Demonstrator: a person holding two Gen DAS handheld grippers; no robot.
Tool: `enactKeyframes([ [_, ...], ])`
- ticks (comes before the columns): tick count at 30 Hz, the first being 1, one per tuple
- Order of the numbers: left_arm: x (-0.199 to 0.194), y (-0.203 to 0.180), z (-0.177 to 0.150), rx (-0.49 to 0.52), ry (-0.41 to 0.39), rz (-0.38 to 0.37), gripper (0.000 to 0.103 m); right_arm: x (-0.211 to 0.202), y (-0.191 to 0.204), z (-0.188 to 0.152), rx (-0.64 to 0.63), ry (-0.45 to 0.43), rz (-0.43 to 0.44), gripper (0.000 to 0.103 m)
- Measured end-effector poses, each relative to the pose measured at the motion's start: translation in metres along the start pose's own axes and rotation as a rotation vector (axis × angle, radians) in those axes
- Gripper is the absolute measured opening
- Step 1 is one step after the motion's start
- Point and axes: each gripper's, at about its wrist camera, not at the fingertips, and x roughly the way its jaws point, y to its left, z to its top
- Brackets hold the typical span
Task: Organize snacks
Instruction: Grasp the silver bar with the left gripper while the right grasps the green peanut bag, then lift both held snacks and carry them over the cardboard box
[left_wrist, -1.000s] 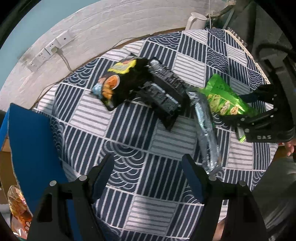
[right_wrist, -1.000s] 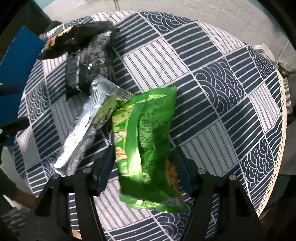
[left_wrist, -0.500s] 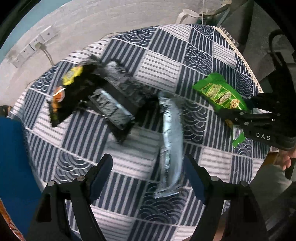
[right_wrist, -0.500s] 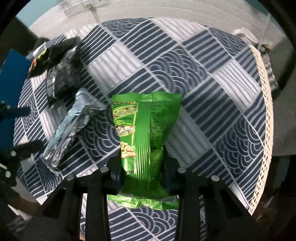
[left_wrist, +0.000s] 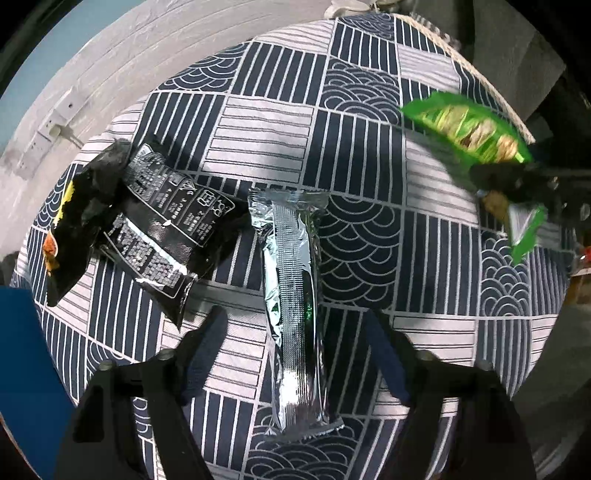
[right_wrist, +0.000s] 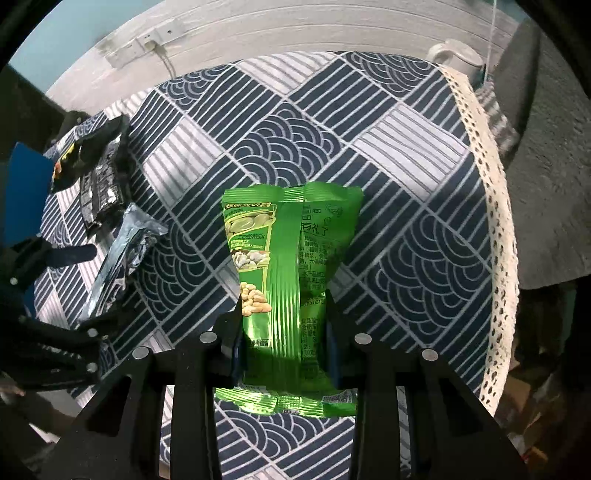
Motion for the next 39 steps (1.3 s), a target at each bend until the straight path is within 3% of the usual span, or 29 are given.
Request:
enactKeyframes([
  [1,0.002,-0.001,0.000,0.000,0.005,-0.002,0.047,-0.001,0.002,-0.005,0.003,-0.003,0.002,0.032],
  [3,0.005,-0.004,0.001,-0.001,0.020,-0.009,0.029,-0.015,0.009,-0.011,0.004,-0.010,0.007,0.032],
  [5,0.005,-0.004,0.000,0.006,0.009,-0.010,0.028,-0.017,0.005,-0.013,-0.001,-0.014,0.011,0.032],
  [9,-0.002,-0.002,-0.004,0.020,-0.020,-0.003,0.028,-0.011,0.034,-0.006,-0.006,-0.025,0.012,0.032],
  [19,-0.058,0.013,-0.020,0.032,-0.117,0.046,0.028,-0.039,0.055,-0.001,-0.038,-0.068,0.007,0.032],
  [29,-0.112,0.069,-0.051,-0.044,-0.190,0.062,0.028,-0.068,0.095,0.006,-0.083,-0.118,0.019,0.032],
  [39,-0.152,0.122,-0.081,-0.138,-0.244,0.066,0.028,-0.091,0.167,0.022,-0.170,-0.157,0.073,0.032],
])
